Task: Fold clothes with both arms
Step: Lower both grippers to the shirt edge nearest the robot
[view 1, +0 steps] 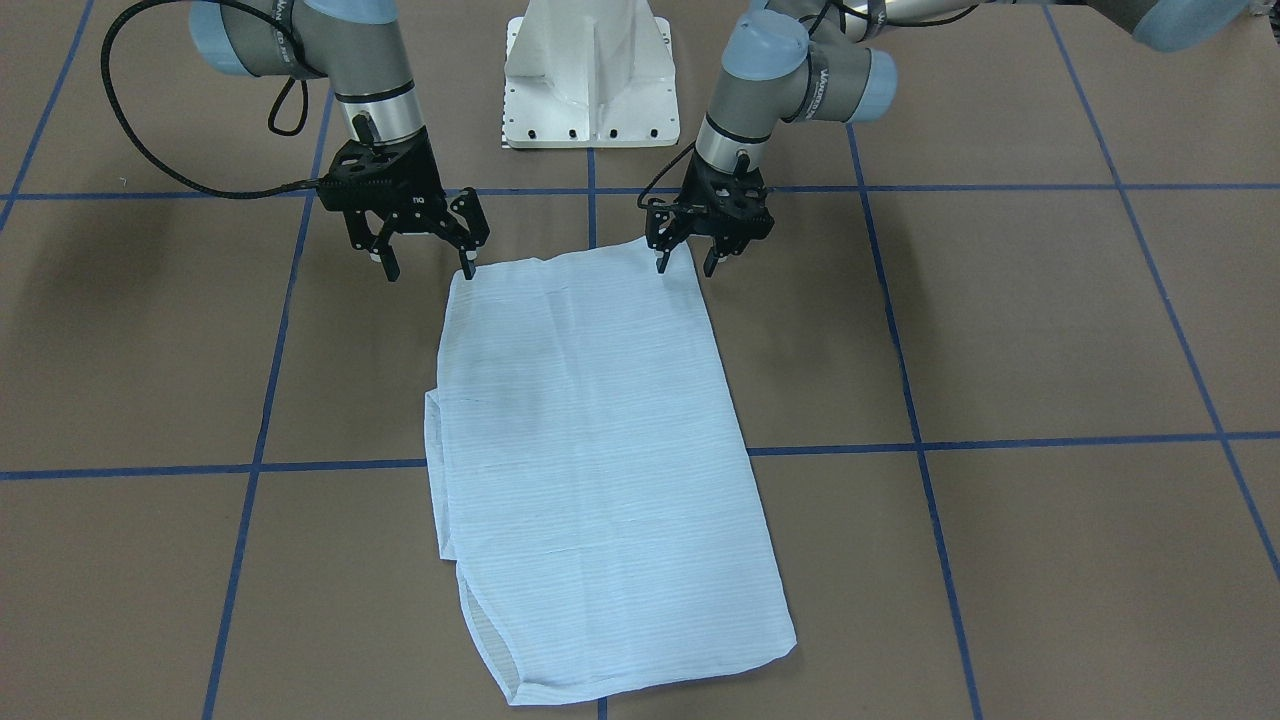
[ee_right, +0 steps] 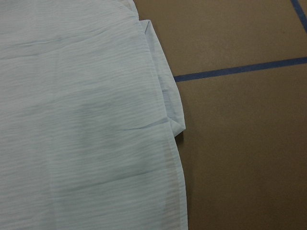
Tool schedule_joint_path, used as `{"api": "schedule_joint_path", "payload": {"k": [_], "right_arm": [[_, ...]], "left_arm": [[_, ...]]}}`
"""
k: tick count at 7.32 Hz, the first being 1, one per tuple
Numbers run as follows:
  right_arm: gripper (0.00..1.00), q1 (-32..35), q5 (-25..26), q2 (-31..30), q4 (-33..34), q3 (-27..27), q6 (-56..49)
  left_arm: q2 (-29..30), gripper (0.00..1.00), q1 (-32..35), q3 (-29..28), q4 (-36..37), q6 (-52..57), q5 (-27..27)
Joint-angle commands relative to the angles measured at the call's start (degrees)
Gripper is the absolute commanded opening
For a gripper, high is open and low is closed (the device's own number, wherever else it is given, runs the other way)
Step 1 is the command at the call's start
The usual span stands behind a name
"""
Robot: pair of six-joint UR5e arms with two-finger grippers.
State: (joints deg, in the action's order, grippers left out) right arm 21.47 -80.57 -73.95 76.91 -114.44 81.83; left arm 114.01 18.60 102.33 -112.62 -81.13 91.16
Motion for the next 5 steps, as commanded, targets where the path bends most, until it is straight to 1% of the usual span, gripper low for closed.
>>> {"api": "schedule_joint_path", "payload": {"k": [1,4,5], "right_arm": [[1.0,0.0,0.0,0.0,0.0,0.2,0.0],[1.0,0.0,0.1,0.0,0.0,0.4,0.0],[1.0,0.0,0.0,0.0,0.0,0.5,0.3]], "left_arm": [[0.1,0.7,-1.2,0.1,0.1,-0.2,0.0],[-0.1,0.7,-1.9,0.1,0.1,-0.4,0.0],[-0.1,0.64,-2.7,0.1,0.1,-1.8,-0.1]]}}
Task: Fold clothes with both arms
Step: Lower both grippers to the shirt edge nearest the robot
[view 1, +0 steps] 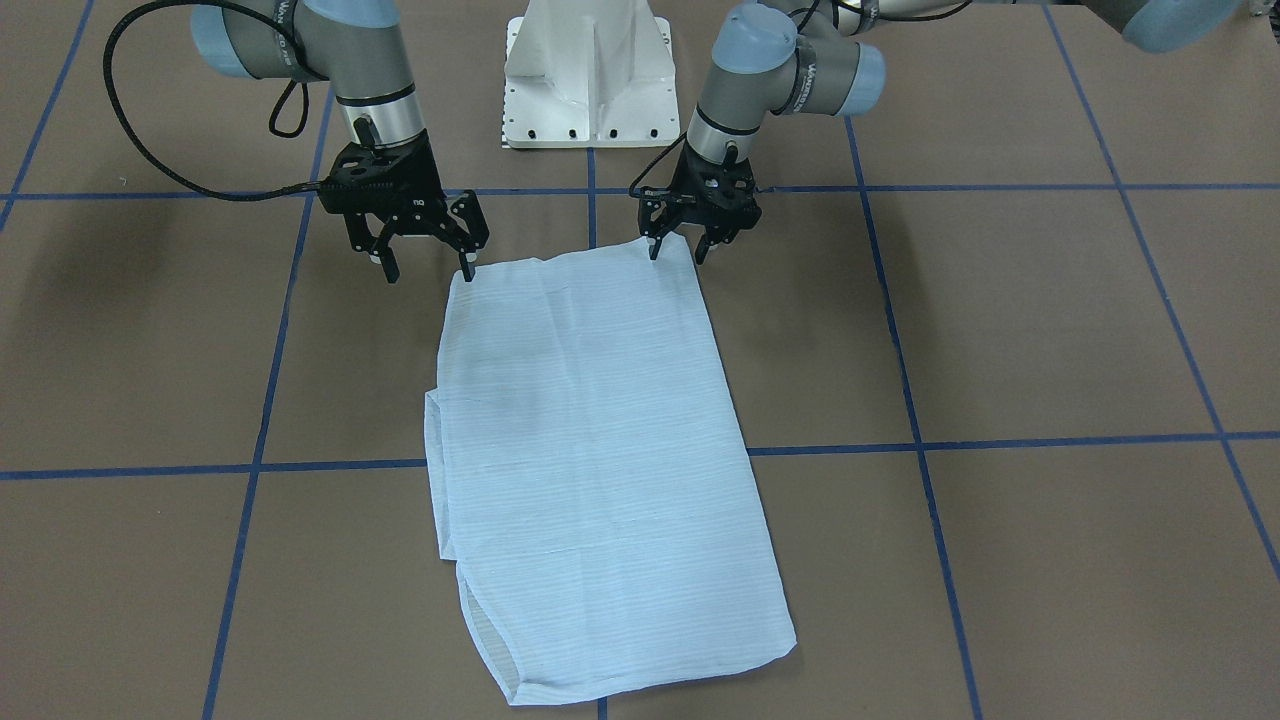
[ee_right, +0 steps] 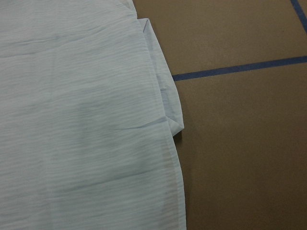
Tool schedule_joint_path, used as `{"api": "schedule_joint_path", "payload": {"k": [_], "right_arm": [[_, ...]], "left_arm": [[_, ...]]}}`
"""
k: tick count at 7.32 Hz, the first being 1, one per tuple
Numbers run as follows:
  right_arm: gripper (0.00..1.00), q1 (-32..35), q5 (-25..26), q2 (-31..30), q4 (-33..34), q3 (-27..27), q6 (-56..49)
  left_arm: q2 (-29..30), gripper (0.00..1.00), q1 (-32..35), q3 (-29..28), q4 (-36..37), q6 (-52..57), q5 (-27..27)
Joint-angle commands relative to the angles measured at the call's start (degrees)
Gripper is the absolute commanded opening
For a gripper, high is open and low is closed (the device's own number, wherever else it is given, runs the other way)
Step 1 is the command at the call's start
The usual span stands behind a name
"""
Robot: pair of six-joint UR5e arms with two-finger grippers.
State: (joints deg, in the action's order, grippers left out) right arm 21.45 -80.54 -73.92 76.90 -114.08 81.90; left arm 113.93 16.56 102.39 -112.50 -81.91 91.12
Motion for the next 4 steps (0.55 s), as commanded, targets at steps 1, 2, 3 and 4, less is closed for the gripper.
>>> {"api": "schedule_joint_path", "payload": {"k": [1,2,3,4], "right_arm": [[1.0,0.0,-0.1,0.0,0.0,0.3,0.2],[1.0,0.0,-0.1,0.0,0.0,0.3,0.2],[1.0,-0.1,-0.1,0.1,-0.1,0.4,0.2],[1.0,-0.2,-0.1,0.1,-0.1,0.4,0.2]], "left_arm": [[0.1,0.48,-1.5,0.0,0.0,-2.1,-0.1],[0.0,0.19,-1.5,0.0,0.0,-2.1,-0.1],[-0.2,0.0,-1.5,0.0,0.0,-2.1,-0.1],[-0.3,0.0,-1.5,0.1,0.0,-2.1,-0.2]]}}
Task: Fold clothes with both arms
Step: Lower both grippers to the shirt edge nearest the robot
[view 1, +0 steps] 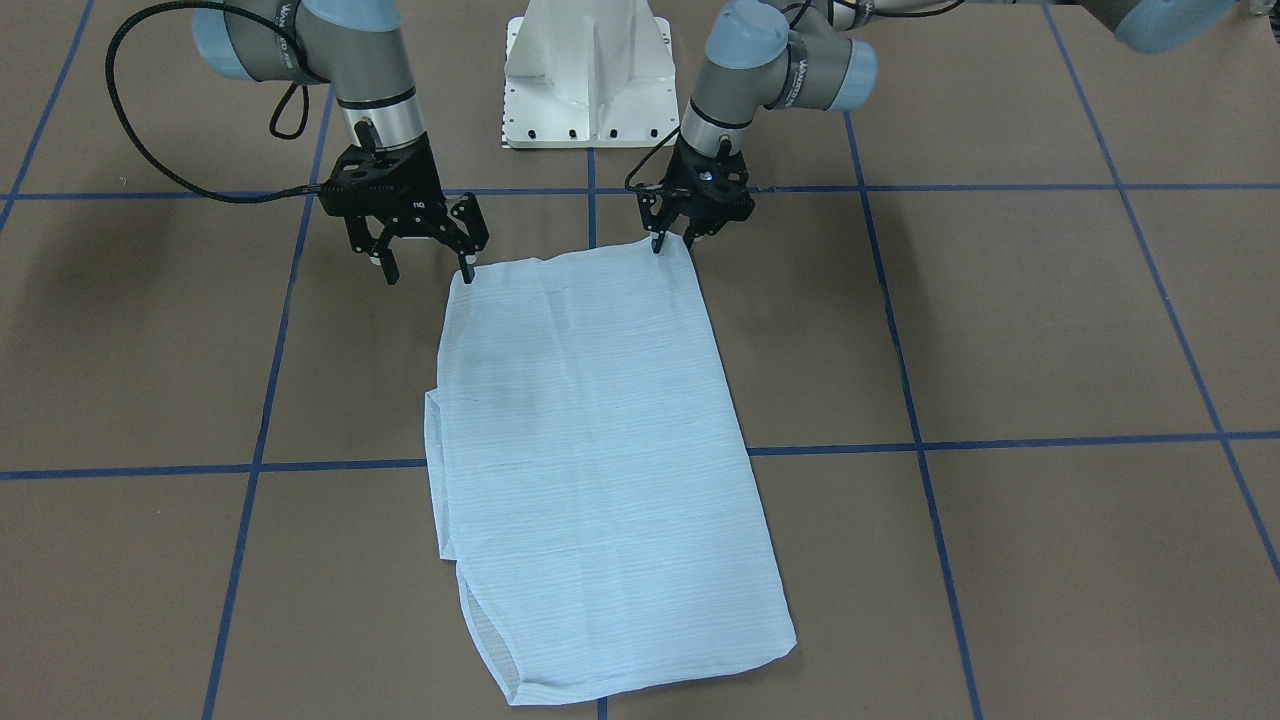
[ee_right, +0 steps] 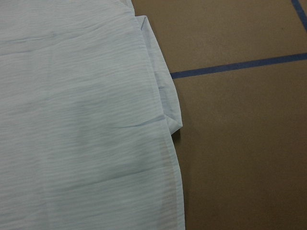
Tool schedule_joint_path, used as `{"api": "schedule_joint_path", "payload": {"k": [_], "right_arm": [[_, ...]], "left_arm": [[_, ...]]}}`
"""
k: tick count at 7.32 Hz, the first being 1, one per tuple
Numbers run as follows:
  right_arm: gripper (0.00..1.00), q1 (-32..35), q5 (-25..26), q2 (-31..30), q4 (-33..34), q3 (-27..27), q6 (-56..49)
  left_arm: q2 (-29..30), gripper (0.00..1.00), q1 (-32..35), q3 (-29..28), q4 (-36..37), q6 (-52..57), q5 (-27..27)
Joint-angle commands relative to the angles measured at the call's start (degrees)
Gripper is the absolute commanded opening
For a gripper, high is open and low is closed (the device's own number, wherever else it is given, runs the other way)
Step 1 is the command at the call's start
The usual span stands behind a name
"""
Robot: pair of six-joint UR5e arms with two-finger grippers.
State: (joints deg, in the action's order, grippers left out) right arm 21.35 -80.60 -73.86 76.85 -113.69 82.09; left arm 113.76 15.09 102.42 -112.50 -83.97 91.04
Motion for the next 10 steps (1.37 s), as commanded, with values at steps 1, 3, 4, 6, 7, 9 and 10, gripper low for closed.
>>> {"api": "schedule_joint_path", "payload": {"k": [1,3,4,6,7,9,10], "right_arm": [[1.0,-0.5,0.0,0.4,0.1,0.1,3.0],[0.95,-3.8,0.3,0.6,0.4,-0.1,14.9],[0.88,-5.7,0.3,1.5,3.3,0.0,24.1],[0.84,-8.7,0.7,5.1,9.9,2.1,35.6],[0.85,-9.2,1.5,5.8,9.9,3.9,38.8],[0.86,-9.1,3.3,8.5,9.9,8.5,40.6],[0.86,-9.0,3.6,9.0,9.8,8.8,40.9]], "left_arm": [[-0.3,0.0,-0.1,0.1,0.0,-0.1,-0.1],[-0.3,0.0,-0.1,0.3,-0.1,-0.1,-1.3],[-0.3,0.0,-0.1,0.3,-0.1,-0.1,-1.6],[-0.3,0.0,-0.1,0.8,-0.1,-0.1,-1.7],[-0.3,0.0,-0.1,0.8,-0.1,-0.1,-1.7],[-0.4,0.0,-0.1,1.2,-0.1,-0.1,-1.7],[-0.5,0.0,-0.1,1.8,0.0,-0.1,-1.7]]}}
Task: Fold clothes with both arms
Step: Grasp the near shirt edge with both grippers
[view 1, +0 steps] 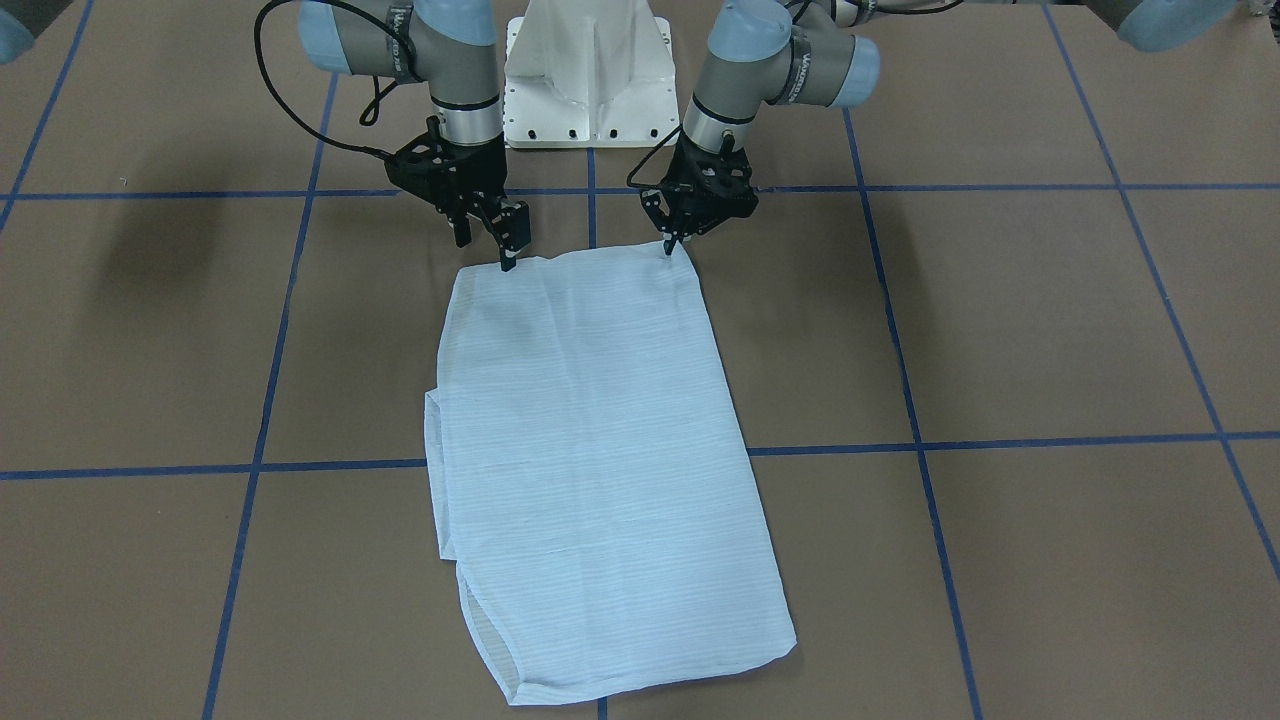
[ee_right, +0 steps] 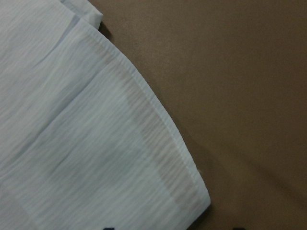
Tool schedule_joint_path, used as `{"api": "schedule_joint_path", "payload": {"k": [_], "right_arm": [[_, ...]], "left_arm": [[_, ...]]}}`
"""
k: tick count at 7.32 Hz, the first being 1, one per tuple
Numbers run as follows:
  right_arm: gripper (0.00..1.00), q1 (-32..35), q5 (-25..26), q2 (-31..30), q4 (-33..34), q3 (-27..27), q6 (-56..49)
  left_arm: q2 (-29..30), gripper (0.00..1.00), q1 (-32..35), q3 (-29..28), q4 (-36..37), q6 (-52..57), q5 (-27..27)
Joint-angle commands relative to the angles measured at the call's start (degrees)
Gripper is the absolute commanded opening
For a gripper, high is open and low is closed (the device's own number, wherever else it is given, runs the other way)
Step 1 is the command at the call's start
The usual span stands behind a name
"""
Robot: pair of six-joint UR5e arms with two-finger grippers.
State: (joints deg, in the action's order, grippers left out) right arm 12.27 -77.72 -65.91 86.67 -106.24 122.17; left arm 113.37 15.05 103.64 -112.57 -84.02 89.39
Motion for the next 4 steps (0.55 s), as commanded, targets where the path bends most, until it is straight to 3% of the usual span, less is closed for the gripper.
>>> {"api": "schedule_joint_path", "payload": {"k": [1,4], "right_arm": [[0.86,0.4,0.7,1.7,0.1,1.5,1.1],[0.84,0.7,0.8,2.1,0.0,1.8,1.8]], "left_arm": [[-0.2,0.0,0.0,0.9,0.1,0.0,0.0],[-0.3,0.0,0.2,2.4,0.2,0.2,0.2]]}}
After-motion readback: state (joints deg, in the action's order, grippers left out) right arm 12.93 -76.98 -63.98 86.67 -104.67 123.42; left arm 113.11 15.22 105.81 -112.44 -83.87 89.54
